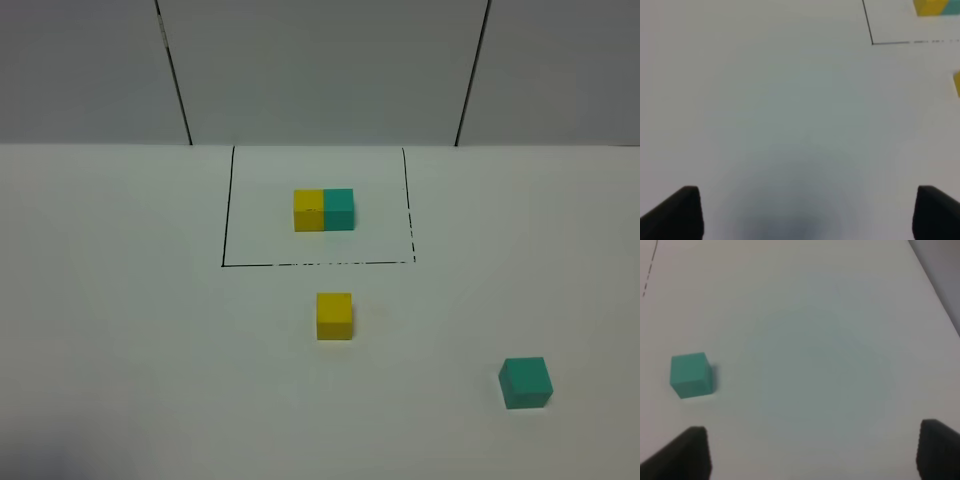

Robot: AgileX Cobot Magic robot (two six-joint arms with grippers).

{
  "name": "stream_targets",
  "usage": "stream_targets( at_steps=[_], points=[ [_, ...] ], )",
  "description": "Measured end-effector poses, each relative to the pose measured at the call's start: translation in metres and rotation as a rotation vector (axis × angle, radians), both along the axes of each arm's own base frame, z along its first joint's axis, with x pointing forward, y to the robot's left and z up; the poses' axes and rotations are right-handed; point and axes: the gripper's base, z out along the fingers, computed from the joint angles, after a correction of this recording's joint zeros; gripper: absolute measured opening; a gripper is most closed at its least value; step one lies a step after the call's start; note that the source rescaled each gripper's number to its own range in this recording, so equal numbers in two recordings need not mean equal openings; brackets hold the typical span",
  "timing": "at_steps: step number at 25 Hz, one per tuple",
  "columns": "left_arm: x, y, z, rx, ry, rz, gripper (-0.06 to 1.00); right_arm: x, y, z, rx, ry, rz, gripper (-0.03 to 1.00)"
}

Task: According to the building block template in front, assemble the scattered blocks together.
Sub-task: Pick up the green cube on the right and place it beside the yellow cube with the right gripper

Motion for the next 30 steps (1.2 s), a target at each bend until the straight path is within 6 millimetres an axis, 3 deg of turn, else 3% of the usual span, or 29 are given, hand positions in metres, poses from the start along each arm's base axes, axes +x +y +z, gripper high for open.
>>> stream_targets(
  at_steps=[11,16,30],
  points=[
    [-0.053,-0.003,-0.048,-0.029,-0.123,-0.015,0.84,0.0,0.0,0.0,0.0,0.0,0.0,0.67],
    [-0.064,-0.008,-0.066,-0.05,-0.169,-0.076,0.84,0.0,0.0,0.0,0.0,0.0,0.0,0.67],
    [-0.081,-0.005,-0.081,-0.009,-0.243,-0.063,0.79,0.0,0.0,0.0,0.0,0.0,0.0,0.67]
  ],
)
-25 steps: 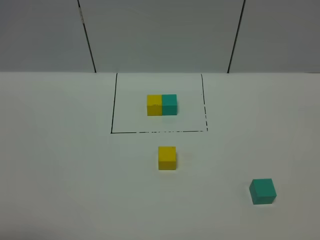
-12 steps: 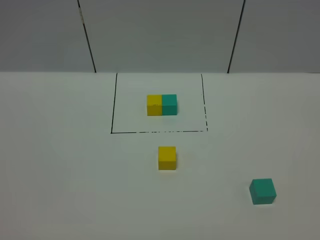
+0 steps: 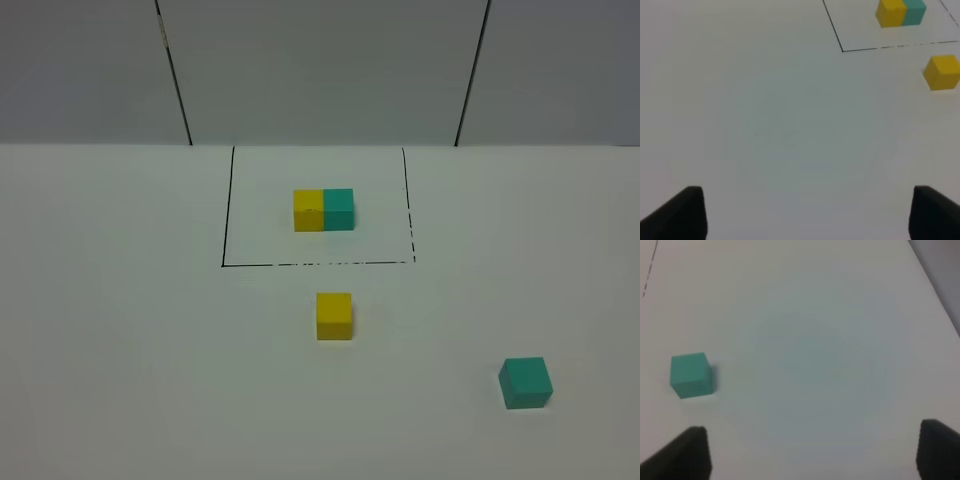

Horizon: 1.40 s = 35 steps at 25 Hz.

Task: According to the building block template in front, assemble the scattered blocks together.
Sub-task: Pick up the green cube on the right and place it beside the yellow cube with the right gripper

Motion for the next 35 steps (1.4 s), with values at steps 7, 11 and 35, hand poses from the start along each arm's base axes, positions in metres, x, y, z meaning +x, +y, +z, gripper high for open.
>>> stream_targets(
  at_steps=[7,11,35],
  points=[
    [-0.0053,0.0071,-0.0079,-0.019,-0.011,0.104,0.74,0.0,0.0,0.0,0.0,0.0,0.0,0.67],
    [-0.0069,0.0085,-0.0081,-0.015,-0.022,0.12,0.69,0.0,0.0,0.0,0.0,0.0,0.0,0.67],
    [-0.0069,0.0088,-0.0081,-0.015,-0.022,0.122,0.64,0.0,0.0,0.0,0.0,0.0,0.0,0.67]
  ],
)
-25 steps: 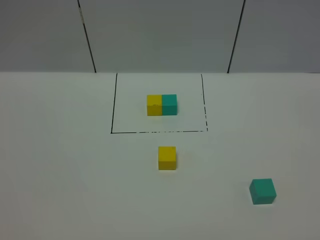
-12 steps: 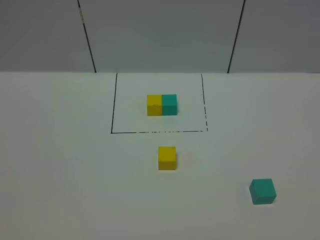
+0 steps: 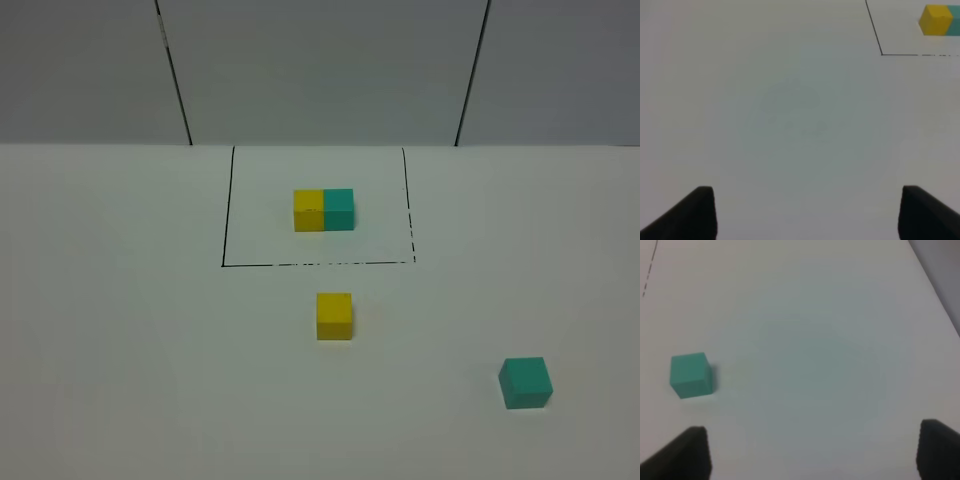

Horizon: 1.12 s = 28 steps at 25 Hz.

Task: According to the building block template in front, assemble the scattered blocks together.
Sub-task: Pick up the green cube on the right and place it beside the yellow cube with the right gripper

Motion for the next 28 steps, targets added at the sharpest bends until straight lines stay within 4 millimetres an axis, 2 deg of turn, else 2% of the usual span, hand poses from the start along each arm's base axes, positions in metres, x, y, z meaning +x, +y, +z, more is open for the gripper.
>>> stream_targets(
  at_steps=[28],
  points=[
    [0.0,0.0,0.0,0.0,0.0,0.0,0.63,0.0,0.0,0.0,0.0,0.0,0.0,0.67]
  ],
)
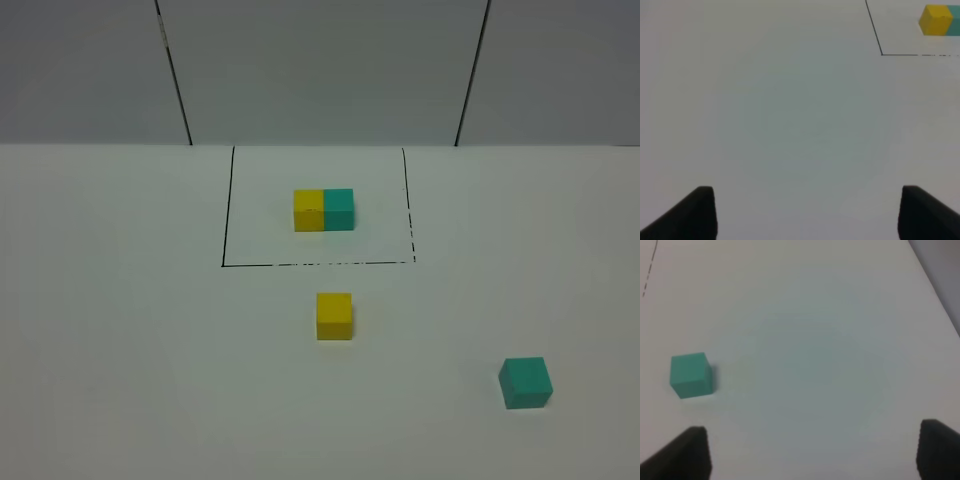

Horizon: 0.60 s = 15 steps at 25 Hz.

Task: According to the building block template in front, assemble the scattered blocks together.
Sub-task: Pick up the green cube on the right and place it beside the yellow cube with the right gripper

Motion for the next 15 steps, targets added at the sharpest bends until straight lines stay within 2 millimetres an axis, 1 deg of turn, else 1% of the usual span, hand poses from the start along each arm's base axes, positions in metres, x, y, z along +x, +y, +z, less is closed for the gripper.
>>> stream_targets(
  at_steps=[15],
  points=[
    [0.0,0.0,0.0,0.0,0.0,0.0,0.63,0.0,0.0,0.0,0.0,0.0,0.0,0.67]
  ],
)
